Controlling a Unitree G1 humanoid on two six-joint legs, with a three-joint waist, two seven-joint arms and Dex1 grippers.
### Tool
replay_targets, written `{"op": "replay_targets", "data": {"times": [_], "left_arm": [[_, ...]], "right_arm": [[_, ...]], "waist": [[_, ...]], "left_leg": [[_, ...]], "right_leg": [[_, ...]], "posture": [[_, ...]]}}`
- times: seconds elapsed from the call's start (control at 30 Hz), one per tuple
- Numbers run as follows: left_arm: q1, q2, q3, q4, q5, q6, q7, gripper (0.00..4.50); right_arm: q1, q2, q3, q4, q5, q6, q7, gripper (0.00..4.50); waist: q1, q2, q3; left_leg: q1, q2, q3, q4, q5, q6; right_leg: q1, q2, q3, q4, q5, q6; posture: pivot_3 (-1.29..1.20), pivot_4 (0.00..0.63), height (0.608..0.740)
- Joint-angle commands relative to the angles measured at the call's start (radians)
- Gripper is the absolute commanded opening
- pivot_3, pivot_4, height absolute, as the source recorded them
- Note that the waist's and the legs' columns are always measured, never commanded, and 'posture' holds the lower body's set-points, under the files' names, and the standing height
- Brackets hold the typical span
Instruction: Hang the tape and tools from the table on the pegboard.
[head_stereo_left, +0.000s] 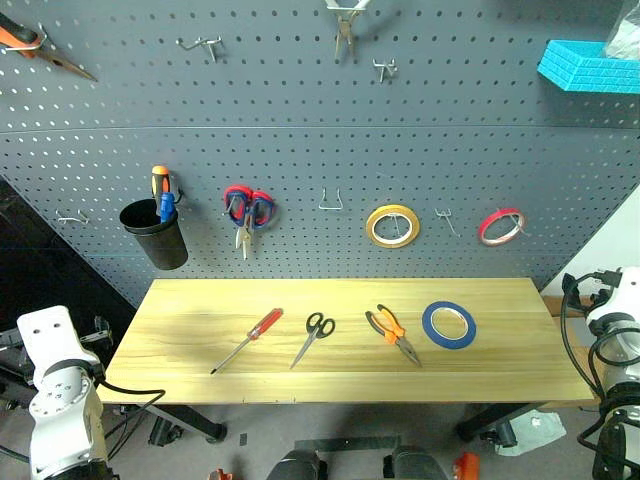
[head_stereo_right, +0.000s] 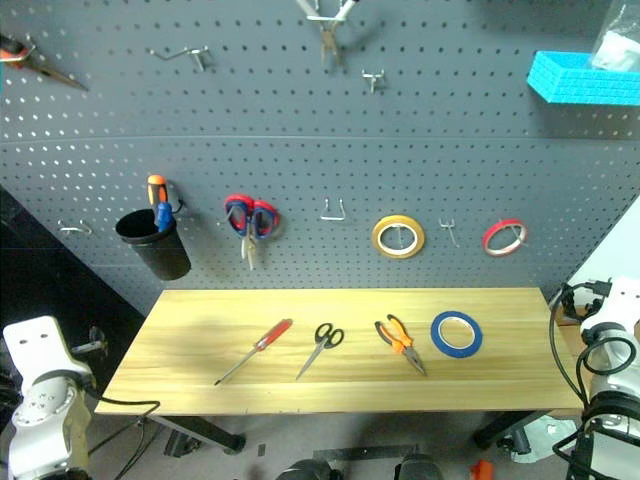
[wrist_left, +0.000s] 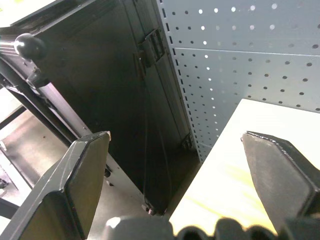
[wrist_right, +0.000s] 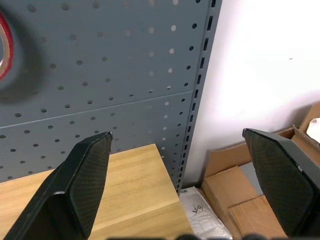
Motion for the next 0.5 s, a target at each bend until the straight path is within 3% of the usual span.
{"op": "replay_targets", "data": {"times": [0.03, 0.5], "left_arm": [[-0.014, 0.028, -0.002, -0.018, -0.019, -0.042, -0.040, 4.47], [0.028, 0.015, -0.046, -0.126, -0.111, -0.029, -0.210, 4.47]], "right_arm": [[0.003, -0.028, -0.022, -0.009, 0.009, -0.010, -0.003, 4.50], [0.052, -0.001, 0.032, -0.116, 0.003, 0.011, 0.110, 4.50]], "waist": [[0.000, 0.000, 0.000], [-0.001, -0.001, 0.002]], "left_leg": [[0.000, 0.000, 0.000, 0.000, 0.000, 0.000], [0.000, 0.000, 0.000, 0.000, 0.000, 0.000]], "right_leg": [[0.000, 0.000, 0.000, 0.000, 0.000, 0.000], [0.000, 0.000, 0.000, -0.001, 0.000, 0.000]], "posture": [[-0.06, 0.062, 0.740], [-0.06, 0.074, 0.740]]}}
